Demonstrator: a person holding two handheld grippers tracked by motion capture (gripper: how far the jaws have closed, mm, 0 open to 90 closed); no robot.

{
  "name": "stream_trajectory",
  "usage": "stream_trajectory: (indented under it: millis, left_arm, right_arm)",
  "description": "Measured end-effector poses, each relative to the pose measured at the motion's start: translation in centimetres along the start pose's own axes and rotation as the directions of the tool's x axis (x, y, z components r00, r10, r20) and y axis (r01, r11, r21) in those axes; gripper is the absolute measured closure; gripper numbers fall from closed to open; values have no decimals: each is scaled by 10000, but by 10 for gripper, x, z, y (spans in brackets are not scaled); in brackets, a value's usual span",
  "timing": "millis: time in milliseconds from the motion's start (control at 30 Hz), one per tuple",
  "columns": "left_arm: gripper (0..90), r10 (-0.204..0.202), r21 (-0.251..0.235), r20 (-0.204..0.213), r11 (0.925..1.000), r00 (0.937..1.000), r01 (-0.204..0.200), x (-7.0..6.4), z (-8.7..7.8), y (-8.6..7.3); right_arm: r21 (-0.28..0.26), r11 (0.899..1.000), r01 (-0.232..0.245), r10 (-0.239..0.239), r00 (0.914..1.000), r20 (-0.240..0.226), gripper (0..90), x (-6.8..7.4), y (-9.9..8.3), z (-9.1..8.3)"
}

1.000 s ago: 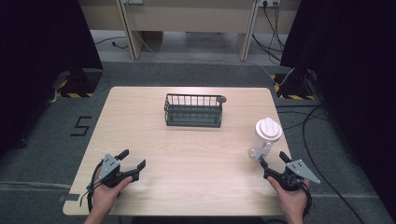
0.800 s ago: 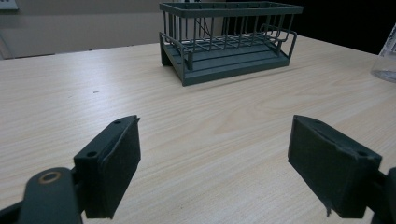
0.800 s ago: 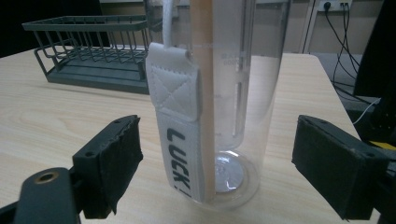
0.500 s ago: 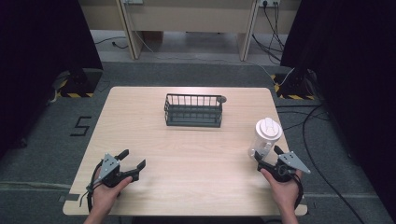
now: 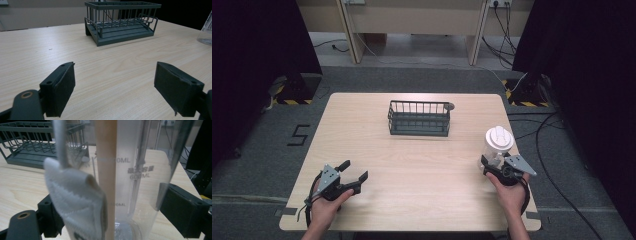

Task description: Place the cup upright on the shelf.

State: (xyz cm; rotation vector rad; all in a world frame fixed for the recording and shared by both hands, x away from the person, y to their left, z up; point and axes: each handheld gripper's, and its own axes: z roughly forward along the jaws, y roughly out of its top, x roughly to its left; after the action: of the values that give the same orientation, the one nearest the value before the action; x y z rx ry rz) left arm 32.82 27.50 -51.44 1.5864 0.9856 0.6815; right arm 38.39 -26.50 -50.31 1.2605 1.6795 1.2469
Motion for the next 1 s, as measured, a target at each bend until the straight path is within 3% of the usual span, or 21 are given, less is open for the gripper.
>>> stream_trajectory:
  millis: [433, 1000]
  left_arm:
    - [167, -40, -14, 10, 10000, 10000, 40, 0, 0, 0]
    - [169, -57, -14, 17, 10000, 10000, 57, 1, 0, 0]
  right_arm:
    - [-240, 9996, 119, -117, 9999, 59, 160, 0, -3, 11]
    - [-488, 9988, 37, -57, 9992, -392, 180, 1, -4, 14]
